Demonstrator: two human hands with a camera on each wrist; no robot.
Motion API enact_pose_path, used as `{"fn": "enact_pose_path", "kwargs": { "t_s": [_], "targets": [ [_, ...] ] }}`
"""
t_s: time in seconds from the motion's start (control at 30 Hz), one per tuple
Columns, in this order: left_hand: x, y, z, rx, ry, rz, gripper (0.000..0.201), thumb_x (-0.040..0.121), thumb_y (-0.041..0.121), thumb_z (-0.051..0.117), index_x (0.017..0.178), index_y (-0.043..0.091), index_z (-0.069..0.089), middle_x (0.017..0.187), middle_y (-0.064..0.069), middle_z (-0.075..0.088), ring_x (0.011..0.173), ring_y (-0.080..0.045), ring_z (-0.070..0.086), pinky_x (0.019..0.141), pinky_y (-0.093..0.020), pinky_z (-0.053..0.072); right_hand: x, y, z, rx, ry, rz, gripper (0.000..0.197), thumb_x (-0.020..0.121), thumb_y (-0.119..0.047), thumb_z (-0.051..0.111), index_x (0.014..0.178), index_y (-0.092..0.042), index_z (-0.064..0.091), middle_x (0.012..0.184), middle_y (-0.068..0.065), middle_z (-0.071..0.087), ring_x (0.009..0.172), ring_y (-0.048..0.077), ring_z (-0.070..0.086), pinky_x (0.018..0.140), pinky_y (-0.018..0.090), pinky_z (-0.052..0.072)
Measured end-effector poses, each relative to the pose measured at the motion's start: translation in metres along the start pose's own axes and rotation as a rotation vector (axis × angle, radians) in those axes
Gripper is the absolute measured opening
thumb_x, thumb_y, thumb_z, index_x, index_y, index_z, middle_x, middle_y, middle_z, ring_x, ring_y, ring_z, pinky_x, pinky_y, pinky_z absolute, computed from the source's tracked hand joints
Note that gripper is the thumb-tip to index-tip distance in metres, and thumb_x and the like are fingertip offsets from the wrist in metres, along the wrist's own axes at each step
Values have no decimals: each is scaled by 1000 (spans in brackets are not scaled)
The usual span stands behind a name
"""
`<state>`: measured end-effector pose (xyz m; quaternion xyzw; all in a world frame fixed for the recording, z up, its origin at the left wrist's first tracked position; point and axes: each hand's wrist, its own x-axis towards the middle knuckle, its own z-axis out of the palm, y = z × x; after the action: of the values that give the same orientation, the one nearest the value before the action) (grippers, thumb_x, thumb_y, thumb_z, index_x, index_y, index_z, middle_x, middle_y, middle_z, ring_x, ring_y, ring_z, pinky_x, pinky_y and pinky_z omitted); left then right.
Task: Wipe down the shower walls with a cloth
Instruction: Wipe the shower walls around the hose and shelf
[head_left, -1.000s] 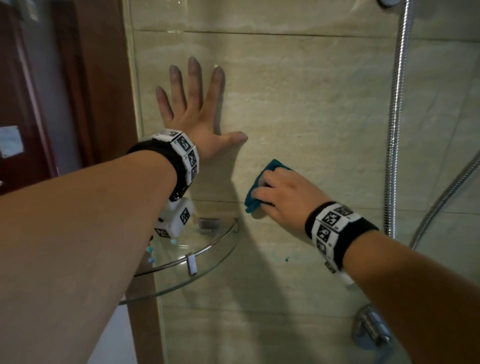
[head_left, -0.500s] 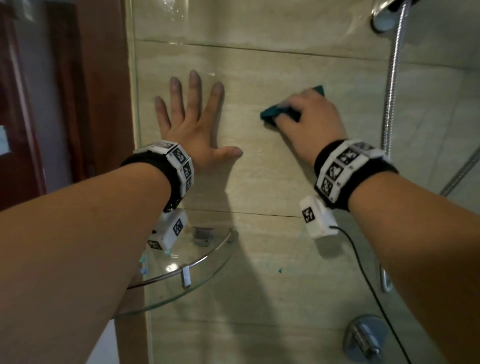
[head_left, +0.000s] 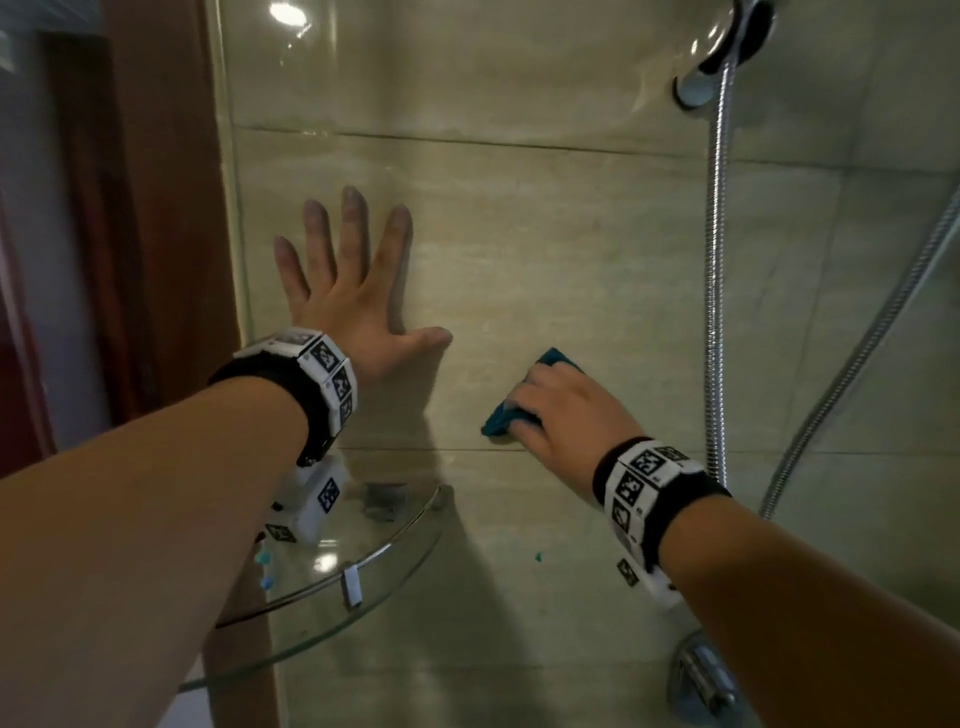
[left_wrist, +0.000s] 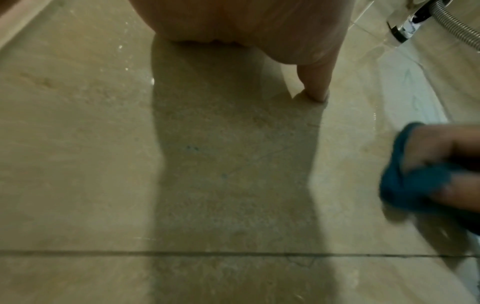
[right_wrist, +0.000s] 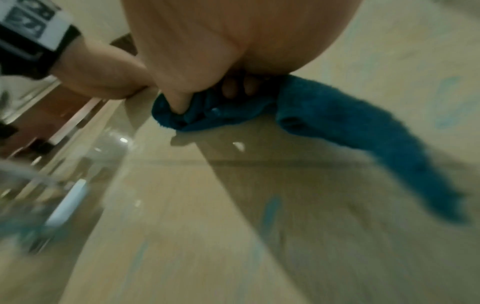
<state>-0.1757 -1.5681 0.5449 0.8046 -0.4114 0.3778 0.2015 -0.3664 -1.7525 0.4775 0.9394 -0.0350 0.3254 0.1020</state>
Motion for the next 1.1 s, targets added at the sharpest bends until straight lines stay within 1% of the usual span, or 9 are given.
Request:
{"fn": "enact_pose_path", "kwargs": {
  "t_s": [0.1,0.17,0.3,0.5,0.7,0.87,0.97,1.03,1.1],
  "targets": [
    [-3,5,-3,13,-2,-9,120,80,93,45,158,40,-29,163,-5,-43,151,-41,-36,120,-68,-17,30,12,-36,39,154,105,19,99,-31,60,112,-19,68,109,3,58,104,22,50,94,40,46],
    [0,15,-6,19,11,-47,113,84,91,38,160,37,-25,163,-8,-43,151,-44,-34,119,-70,-15,54,24,-68,80,245,183,20,100,-29,58,113,-17,66,113,6,57,108,24,49,93,35,41],
    [36,47,-21,-41,50,-61,103,91,85,33,160,35,-24,164,-7,-40,151,-43,-34,118,-72,-14,93,50,-117,117,403,335,25,101,-32,54,117,-15,64,119,11,57,113,30,50,92,34,39],
    [61,90,-9,-137,178,-102,97,97,75,26,162,20,-21,167,-18,-31,153,-44,-29,118,-73,-12,100,59,-112,168,532,411,23,99,-36,54,112,-19,63,119,6,59,112,27,50,96,39,44],
    [59,90,0,-119,210,-54,94,101,73,27,164,18,-16,168,-24,-24,154,-48,-22,118,-74,-11,84,62,-106,204,534,383,20,99,-33,55,109,-18,63,113,7,58,108,27,50,96,43,45],
    [55,97,-3,-45,163,-75,97,99,76,26,163,18,-17,167,-25,-26,153,-52,-22,118,-76,-8,59,68,-96,159,411,329,18,99,-32,56,109,-18,62,110,5,53,108,27,47,99,44,43],
    [62,106,-10,-8,144,-63,97,97,79,21,163,20,-19,168,-18,-28,153,-50,-22,120,-73,-7,64,80,-114,143,341,290,19,100,-31,57,111,-17,63,111,3,51,109,27,48,96,38,42],
    [69,115,-11,-2,136,-25,94,96,81,17,162,26,-22,168,-14,-31,153,-48,-26,120,-72,-8,72,94,-135,143,370,300,21,100,-30,56,114,-16,64,117,9,55,109,27,51,89,31,39],
    [73,124,-8,-10,141,-27,93,95,84,15,161,32,-23,167,-13,-33,152,-47,-30,119,-73,-11,78,110,-158,179,413,321,19,101,-32,56,112,-19,65,112,5,59,102,23,55,82,27,36]
  ]
}}
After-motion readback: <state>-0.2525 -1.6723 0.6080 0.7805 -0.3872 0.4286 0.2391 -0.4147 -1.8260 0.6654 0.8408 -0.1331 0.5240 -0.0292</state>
